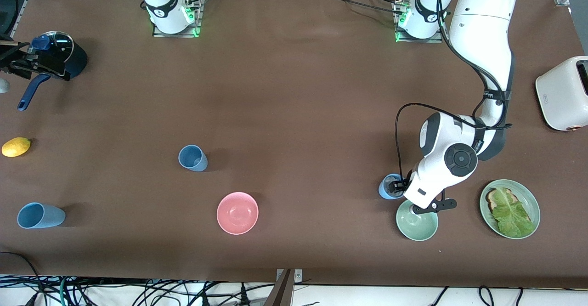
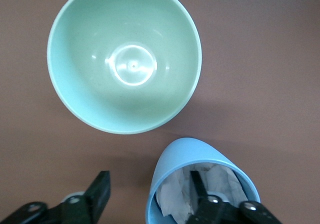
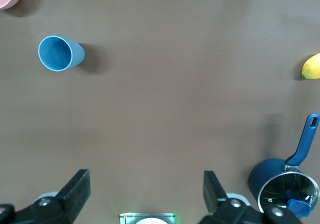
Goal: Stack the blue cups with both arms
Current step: 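Lower the left gripper and close it on the small cup's rim, then lift the small cup with the left gripper toward the table middle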
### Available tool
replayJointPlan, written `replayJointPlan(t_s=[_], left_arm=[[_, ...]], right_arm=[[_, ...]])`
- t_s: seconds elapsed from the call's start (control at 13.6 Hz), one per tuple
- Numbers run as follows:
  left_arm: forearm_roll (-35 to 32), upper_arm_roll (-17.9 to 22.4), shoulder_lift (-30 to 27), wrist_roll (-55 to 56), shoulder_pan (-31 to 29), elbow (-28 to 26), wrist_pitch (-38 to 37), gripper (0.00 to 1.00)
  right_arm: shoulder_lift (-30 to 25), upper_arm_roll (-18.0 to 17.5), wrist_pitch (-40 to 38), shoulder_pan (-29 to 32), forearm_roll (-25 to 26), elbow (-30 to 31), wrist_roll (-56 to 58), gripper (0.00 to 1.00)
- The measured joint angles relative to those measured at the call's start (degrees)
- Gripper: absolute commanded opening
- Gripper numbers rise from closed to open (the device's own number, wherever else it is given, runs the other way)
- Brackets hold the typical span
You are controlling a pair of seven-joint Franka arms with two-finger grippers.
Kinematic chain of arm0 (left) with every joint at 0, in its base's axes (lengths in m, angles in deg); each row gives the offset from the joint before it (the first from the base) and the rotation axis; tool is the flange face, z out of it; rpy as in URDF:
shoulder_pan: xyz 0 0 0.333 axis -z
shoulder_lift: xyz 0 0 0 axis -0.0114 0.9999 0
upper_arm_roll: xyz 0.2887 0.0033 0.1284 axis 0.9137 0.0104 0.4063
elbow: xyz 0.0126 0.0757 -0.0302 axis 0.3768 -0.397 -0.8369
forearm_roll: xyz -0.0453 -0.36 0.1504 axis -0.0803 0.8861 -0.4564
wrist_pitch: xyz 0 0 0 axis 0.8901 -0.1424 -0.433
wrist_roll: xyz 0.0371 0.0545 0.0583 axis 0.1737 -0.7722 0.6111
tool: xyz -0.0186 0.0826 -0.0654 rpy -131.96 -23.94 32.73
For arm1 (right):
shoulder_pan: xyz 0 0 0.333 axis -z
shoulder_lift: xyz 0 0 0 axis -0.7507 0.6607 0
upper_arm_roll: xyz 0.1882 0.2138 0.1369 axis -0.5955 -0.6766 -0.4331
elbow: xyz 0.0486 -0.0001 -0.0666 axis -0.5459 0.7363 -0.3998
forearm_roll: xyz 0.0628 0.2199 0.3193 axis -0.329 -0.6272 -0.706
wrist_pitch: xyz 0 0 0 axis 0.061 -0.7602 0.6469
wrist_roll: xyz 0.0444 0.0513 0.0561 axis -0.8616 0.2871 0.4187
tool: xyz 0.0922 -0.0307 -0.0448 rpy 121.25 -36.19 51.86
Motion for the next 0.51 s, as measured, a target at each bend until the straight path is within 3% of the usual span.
replayJointPlan(t_s=[0.51], left_arm=[[0.02,-0.04,-0.07,0.06,0.01,0.53,0.01,0.00]], right_arm=[[0.01,0.00,0.00,0.01,0.00,0.00,0.00,1.00]])
